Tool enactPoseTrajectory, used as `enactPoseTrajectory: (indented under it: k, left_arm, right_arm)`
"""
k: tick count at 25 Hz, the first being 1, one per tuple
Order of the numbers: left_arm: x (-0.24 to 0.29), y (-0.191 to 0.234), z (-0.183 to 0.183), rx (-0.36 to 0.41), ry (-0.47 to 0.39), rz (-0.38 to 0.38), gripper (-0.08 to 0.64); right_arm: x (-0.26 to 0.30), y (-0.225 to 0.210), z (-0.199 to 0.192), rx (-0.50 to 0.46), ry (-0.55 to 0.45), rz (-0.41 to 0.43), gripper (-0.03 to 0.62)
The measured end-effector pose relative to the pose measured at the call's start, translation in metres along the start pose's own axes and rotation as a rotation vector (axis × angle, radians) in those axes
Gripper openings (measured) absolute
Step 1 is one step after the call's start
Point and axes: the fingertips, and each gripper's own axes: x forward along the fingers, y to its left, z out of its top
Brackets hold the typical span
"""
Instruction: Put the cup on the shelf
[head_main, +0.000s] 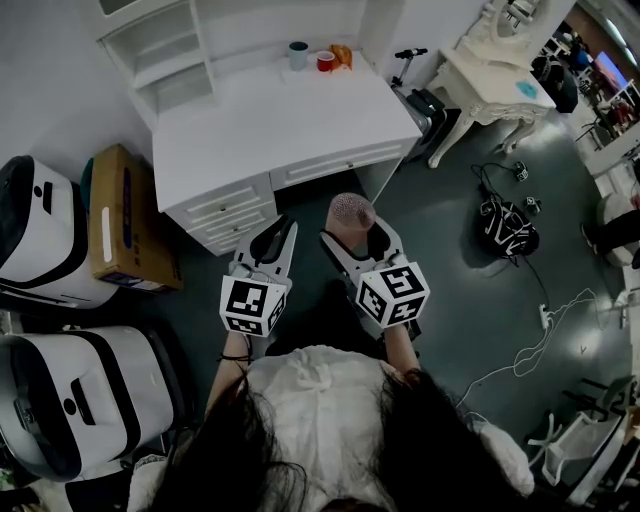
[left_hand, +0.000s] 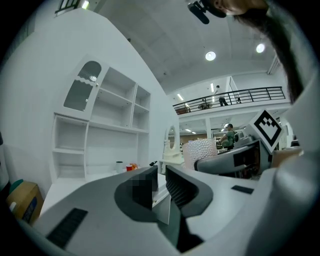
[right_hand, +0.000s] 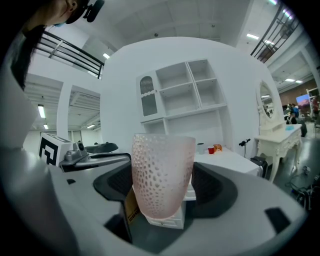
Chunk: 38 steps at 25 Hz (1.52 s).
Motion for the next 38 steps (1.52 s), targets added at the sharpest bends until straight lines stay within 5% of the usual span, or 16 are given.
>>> enactPoseTrajectory:
  k: [9, 24, 38]
  left_arm:
    - [0.068, 0.022, 0.001, 0.015, 0.013, 0.023, 0.061]
    - [0.249, 0.044, 0.036, -0.008, -0.028, 0.157, 0.061]
    - [0.306, 0.054, 0.045, 0.028, 0.006, 0.192, 0.061]
  right_arm:
    - [0.043, -0.060, 0.008, 0.010, 0.002, 0.015, 0.357]
    - [0.118, -0.235, 0.069, -0.035, 0.023, 0.093, 0.357]
    - [0.157, -0.291, 0.090, -0.035, 0.021, 0.141, 0.357]
